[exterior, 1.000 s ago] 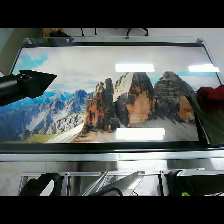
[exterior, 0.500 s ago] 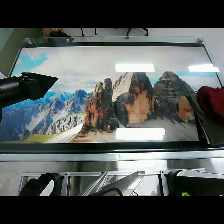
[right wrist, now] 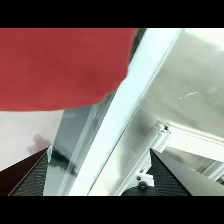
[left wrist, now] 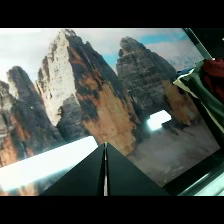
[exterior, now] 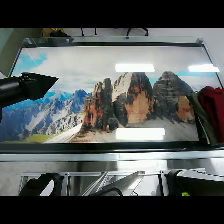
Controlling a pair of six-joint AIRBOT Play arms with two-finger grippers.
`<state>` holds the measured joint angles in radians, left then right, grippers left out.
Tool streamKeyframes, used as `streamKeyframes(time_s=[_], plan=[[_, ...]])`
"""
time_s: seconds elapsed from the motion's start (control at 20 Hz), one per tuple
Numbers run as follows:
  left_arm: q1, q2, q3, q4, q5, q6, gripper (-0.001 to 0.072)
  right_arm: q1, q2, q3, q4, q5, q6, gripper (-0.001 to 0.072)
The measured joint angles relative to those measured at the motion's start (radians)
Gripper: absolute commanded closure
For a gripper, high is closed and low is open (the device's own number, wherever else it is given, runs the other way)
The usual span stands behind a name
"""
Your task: Fold the shirts.
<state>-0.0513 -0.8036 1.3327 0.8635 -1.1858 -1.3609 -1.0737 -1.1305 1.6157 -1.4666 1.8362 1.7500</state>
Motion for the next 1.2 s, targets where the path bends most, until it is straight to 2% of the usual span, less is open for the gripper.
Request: streamKeyframes(time_s=[0.05, 0.1, 0.15, 0.2, 0.25, 0.4, 0.55, 0.7, 0.85, 1.05, 1.2], plan=[[0.000, 0.000, 0.000, 0.000, 0.000, 0.000, 0.0696, 0.001, 0.000, 0.011, 0.010, -0.007, 0.000, 0.0123], [0.000, 0.000, 0.000, 0.000, 0.002, 0.000, 0.0696, 0.002, 0.000, 0.021, 0.045, -0.026, 0.005, 0.0471], [0.000, 0.000, 0.000, 0.000, 0.007, 0.000, 0.0696, 0.003, 0.000, 0.029, 0.101, -0.051, 0.009, 0.0611], [0.000, 0.000, 0.000, 0.000, 0.009, 0.000, 0.0696, 0.006, 0.000, 0.035, 0.169, -0.074, 0.012, 0.0628], [0.000, 0.000, 0.000, 0.000, 0.016, 0.001, 0.0696, 0.014, 0.001, 0.039, 0.231, -0.098, 0.011, 0.0684], [0.000, 0.000, 0.000, 0.000, 0.026, 0.021, 0.0697, 0.102, 0.010, 0.045, 0.412, -0.187, -0.022, 0.0685], [0.000, 0.000, 0.000, 0.000, 0.003, 0.022, 0.0697, 0.282, 0.050, 0.028, 0.499, -0.256, -0.089, 0.0685], [0.000, 0.019, -0.036, -0.001, -0.057, -0.007, 0.0697, 0.520, 0.147, -0.083, 0.498, -0.323, -0.148, 0.0685], [0.000, 0.093, -0.180, -0.001, -0.092, -0.036, 0.0697, 0.776, 0.291, -0.322, 0.448, -0.404, -0.174, 0.0684], [0.000, 0.247, -0.477, -0.014, -0.097, -0.079, 0.0698, 1.093, 0.480, -0.689, 0.428, -0.580, -0.149, 0.0684], [0.000, 0.350, -0.652, -0.059, -0.074, -0.091, 0.0697, 1.224, 0.529, -0.818, 0.426, -0.671, -0.135, 0.0684]])
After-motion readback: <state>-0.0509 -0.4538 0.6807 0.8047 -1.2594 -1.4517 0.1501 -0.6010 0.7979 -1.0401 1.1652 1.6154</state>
